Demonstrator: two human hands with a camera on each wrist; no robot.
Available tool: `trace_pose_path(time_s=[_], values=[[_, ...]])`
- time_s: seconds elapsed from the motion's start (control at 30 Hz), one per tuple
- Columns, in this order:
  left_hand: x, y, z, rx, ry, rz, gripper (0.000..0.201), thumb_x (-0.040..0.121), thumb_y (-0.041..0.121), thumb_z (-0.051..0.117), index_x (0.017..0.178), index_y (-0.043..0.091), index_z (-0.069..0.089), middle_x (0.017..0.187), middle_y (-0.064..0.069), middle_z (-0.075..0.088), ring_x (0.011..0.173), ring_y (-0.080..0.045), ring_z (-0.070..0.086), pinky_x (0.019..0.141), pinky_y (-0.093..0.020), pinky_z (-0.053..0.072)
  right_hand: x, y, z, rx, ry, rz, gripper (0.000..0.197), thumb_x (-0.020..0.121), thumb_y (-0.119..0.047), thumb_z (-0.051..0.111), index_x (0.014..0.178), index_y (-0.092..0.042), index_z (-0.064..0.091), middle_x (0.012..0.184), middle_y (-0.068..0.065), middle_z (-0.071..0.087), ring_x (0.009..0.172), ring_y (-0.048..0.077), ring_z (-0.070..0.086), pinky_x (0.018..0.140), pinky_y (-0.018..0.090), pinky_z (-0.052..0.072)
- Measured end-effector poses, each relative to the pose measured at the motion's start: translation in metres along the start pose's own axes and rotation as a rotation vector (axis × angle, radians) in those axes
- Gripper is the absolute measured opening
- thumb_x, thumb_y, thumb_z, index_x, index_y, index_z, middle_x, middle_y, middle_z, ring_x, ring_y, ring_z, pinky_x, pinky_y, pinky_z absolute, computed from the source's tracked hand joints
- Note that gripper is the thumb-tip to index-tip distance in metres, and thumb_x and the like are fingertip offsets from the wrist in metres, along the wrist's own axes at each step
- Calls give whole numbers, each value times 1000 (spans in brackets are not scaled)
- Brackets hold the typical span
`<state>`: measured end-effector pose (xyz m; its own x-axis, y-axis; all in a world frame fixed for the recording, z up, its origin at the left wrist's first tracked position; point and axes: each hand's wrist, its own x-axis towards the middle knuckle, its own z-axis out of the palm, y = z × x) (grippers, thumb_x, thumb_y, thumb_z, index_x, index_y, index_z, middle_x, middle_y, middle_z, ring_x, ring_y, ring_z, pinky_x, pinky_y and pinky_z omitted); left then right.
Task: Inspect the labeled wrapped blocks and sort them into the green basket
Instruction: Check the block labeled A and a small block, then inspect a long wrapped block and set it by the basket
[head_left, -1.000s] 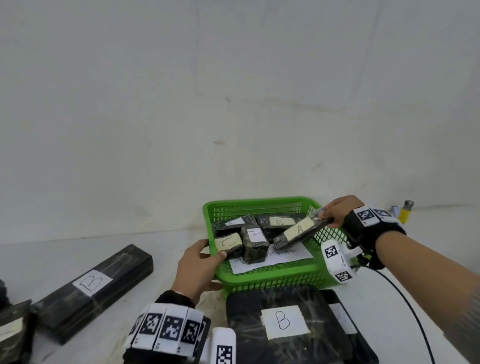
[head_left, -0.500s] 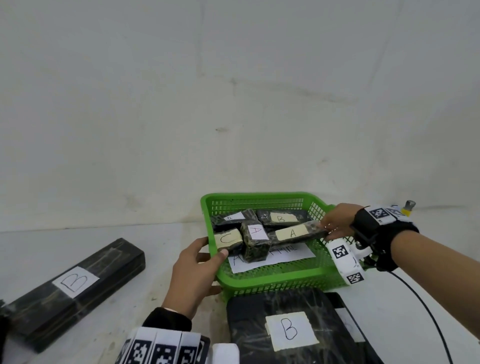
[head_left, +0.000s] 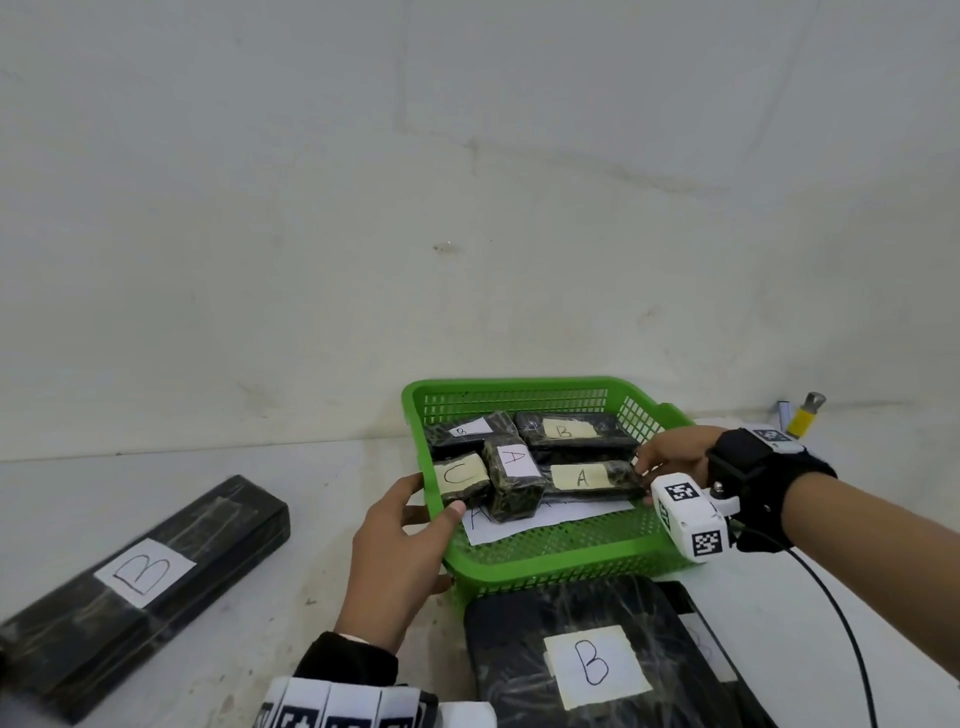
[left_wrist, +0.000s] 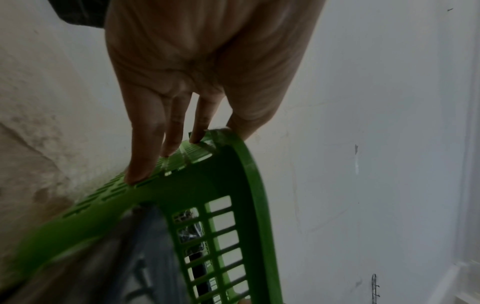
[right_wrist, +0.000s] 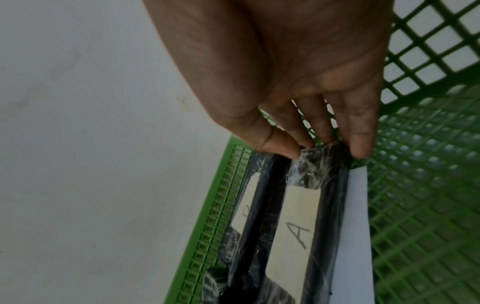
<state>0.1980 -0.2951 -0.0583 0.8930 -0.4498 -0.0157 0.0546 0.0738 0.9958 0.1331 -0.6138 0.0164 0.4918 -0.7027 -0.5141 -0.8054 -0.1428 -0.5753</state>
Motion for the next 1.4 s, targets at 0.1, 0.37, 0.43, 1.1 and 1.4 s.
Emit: trace_pose_path(time_s=[0.1,0.37,0.43,1.1,1.4], values=[[-1,1,0,19,4,-6,33,91,23,68,123,27,60,111,-12,65,92,-30,69,62,-37,60,0,-1,1,34,7,-4,17,94,2,50,77,0,51,48,12,56,49,26,50,82,41,46],[-5,6,-1,26,22,-25,34,91,22,68,122,27,58,110,-12,65,90,-29,69,59,-34,58,-29,-5,-6,34,-2,-51,28,93,-12,63,118,-2,52,85,20,63,65,32,56,66,40,45],[-6,8,0,33,34,-34,33,91,23,69,122,27,57,111,-11,64,93,-29,68,60,-34,58,-46,-6,-3,83,-8,-98,28,95,-12,61,120,-1,53,80,19,65,59,29,60,58,36,48],[-143,51,-126,371,294,216,10,92,29,65,84,23,65,88,-2,70,86,-23,69,81,-43,55,-231,-31,197,295,-212,-614,8,95,-8,57,88,-8,62,72,6,63,53,13,51,40,14,41],[-249,57,-216,381,514,166,12,88,23,68,77,20,65,80,-4,69,83,-30,69,85,-51,56,-316,13,314,186,-464,-469,37,85,-31,76,95,-3,55,82,13,60,60,20,56,50,25,51]])
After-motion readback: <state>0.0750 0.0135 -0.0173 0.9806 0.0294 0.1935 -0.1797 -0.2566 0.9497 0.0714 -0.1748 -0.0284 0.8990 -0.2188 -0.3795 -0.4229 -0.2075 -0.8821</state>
